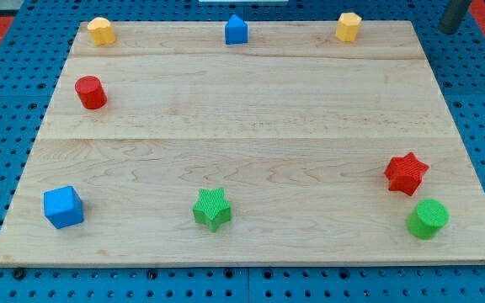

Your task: Move the hexagon to the bottom left side

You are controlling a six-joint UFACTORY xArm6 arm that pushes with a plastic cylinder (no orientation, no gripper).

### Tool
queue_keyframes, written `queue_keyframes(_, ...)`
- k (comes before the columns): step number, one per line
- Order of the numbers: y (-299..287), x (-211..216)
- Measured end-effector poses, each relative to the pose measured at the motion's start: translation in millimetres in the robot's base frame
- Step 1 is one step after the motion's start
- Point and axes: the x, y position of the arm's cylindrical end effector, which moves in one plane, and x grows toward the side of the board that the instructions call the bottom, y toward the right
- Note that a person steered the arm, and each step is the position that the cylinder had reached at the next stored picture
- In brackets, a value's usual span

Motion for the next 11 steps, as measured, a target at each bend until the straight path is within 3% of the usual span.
queue_keyframes(1,-24.0,61.2)
queue_keyframes(3,-68.2,-26.5)
queue_keyframes(4,-96.5,-32.3)
queue_keyframes(6,-268.4,-29.2)
queue_keyframes(7,-219.7,-24.8)
queue_keyframes(8,-242.4,-7.2)
queue_keyframes(9,-188.6,-7.3)
queue_keyframes(10,-141.2,50.2)
queue_keyframes(11,-81.6,140.2)
